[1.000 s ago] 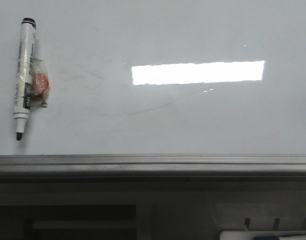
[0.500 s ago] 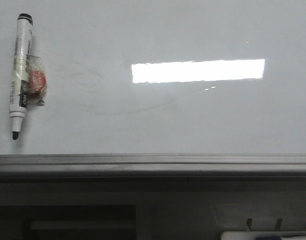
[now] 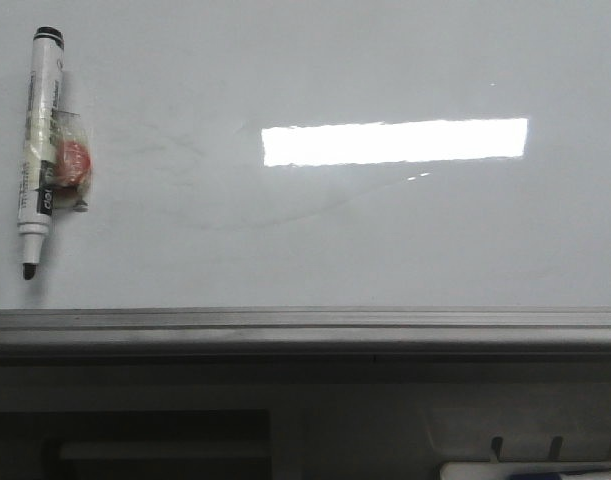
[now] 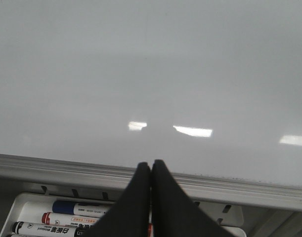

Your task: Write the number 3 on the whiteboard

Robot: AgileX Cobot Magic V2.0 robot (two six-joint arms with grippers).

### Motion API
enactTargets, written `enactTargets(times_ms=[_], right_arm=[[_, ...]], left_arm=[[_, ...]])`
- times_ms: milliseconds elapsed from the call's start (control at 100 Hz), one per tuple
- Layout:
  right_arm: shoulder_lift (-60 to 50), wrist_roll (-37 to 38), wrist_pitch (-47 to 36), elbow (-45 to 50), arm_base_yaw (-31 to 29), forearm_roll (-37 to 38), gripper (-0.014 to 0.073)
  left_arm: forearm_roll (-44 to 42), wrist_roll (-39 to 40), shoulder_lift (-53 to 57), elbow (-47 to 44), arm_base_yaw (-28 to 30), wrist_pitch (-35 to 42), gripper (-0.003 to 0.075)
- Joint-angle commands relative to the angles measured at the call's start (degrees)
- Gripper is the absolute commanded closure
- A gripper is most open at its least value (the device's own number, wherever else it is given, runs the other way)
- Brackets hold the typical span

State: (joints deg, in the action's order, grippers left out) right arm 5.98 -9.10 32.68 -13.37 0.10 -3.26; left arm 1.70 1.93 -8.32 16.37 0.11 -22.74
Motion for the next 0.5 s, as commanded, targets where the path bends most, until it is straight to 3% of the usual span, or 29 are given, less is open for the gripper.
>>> enactTargets(times_ms=[0, 90, 190, 340, 490], right_arm=[[1.0, 0.1, -3.9, -1.9, -0.2, -0.8, 0.0636], [1.0, 0.1, -4.0, -1.9, -0.2, -0.8, 0.0636], [1.0, 0.1, -3.9, -1.9, -0.2, -0.8, 0.0636], [1.0, 0.1, -4.5, -1.9, -0.2, -2.9, 0.0636], [1.0, 0.1, -4.2, -1.9, -0.2, -4.0, 0.0636]], left_arm=[[0.9, -0.4, -1.2, 1.4, -0.5, 6.4, 0.0486], [0.9, -0.4, -1.2, -0.5, -0.5, 12.5, 0.0383], [1.2, -0.4, -1.2, -3.3, -0.5, 21.8, 0.0386], [0.8, -0.5, -1.2, -3.2, -0.9, 21.3, 0.0382], [0.0, -2.5, -1.2, -3.1, -5.6, 19.8, 0.0381]])
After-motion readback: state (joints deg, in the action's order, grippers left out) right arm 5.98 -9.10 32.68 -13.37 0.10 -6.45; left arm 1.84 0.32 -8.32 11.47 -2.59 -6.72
